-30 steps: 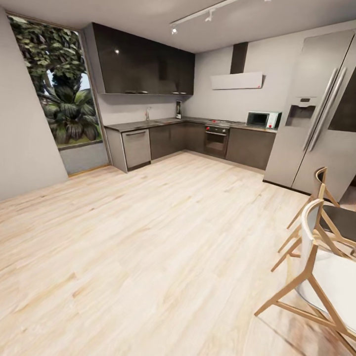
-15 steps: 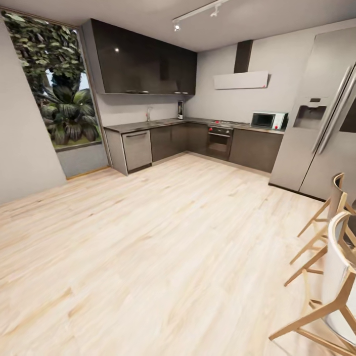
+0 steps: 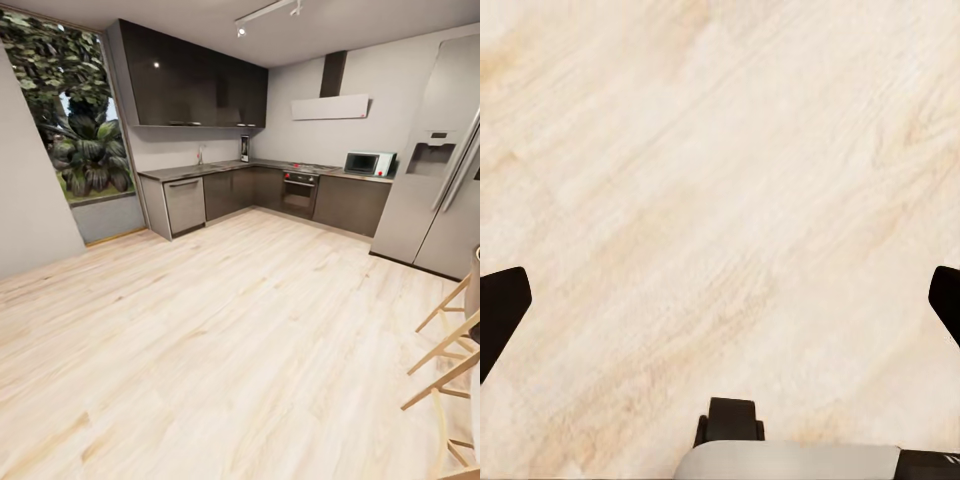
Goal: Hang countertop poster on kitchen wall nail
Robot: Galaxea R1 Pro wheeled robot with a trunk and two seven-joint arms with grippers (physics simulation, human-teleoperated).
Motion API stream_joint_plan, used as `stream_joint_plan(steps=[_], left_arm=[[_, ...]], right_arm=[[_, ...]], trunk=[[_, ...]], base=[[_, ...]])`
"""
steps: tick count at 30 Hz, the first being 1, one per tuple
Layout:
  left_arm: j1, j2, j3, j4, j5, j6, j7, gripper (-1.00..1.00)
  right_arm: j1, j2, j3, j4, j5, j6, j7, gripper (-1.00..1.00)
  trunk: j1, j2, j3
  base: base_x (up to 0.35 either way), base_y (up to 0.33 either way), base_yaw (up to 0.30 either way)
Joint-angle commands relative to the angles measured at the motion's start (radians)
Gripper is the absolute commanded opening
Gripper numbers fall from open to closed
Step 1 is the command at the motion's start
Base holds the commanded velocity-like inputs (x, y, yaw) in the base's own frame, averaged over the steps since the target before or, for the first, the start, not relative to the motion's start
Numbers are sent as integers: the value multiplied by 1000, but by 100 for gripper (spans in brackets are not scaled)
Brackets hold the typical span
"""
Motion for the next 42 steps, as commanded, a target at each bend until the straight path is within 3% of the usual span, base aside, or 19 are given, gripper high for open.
stream_joint_plan(steps=[1,20,23,24,29,38,42], left_arm=[[0,0,1,-1,0,-2,0,100],[0,0,1,-1,0,-2,0,100],[0,0,1,-1,0,-2,0,100],[0,0,1,-1,0,-1,0,100],[0,1,7,-11,1,3,-1,100],[-4,0,8,-45,4,8,-2,100],[-6,1,11,-39,4,6,-3,100]], right_arm=[[-1,0,-1,1,6,-3,0,100],[-1,-4,-8,-3,-1,-2,-3,100],[-3,-7,-26,-4,-21,-3,-3,100],[-4,-8,-49,-7,-38,-4,-3,100],[-53,-14,-74,-12,-54,-4,-3,100],[-136,-19,-78,-8,-56,-7,-4,100],[-138,-22,-77,4,-64,-70,-4,100]], trunk=[[1,0,-1],[1,0,-1],[1,0,-1],[1,0,-1],[1,0,-1],[1,0,-1],[1,0,-1]], base=[[335,78,0],[335,78,0],[335,78,0],[335,78,0],[335,78,0],[336,78,0],[337,69,0]])
